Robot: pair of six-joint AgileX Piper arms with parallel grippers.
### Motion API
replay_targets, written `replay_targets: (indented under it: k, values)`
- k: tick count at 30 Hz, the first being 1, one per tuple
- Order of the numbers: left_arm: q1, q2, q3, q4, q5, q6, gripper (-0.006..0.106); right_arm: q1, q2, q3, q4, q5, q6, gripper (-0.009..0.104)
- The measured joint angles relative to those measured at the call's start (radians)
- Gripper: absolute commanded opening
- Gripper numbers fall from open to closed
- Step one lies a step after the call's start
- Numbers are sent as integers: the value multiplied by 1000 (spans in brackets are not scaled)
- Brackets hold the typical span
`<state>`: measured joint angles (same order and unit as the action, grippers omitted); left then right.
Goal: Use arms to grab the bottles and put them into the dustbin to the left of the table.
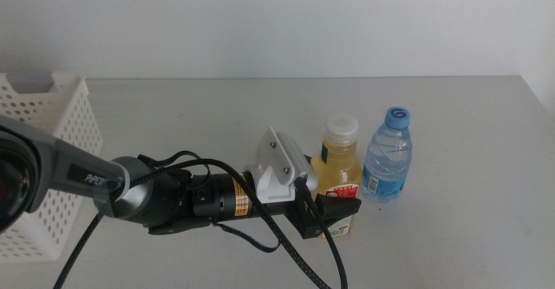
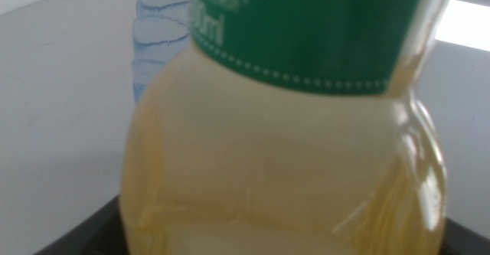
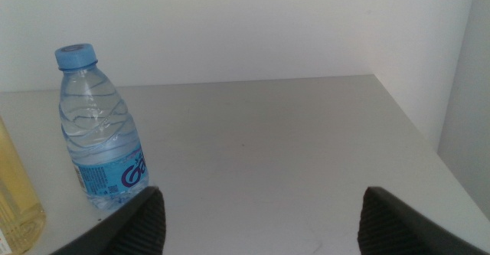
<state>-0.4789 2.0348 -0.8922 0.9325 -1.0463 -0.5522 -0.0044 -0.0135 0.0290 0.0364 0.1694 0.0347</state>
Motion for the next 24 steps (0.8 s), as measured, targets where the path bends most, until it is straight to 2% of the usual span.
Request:
replay_targets:
  k: [3,6,12,13,15,18,24]
  values:
    - [-1,0,0,-12,0,5,86,0,0,0,0,0,0,64]
    - [-2,0,-2,-12,0,10,72,0,0,0,0,0,0,64]
    - [-4,0,-11,-15,6,11,30,0,0,0,0,0,0,64]
    - [-4,0,-11,-15,8,7,17,0,0,0,0,0,0,64]
    - [-4,-1,-14,-15,13,-7,9,0,0,0,0,0,0,64]
    - [-7,-30,-14,-3,67,-39,4,0,0,0,0,0,0,64]
    - [-10,-198,-6,45,371,-115,5,0,0,0,0,0,0,64]
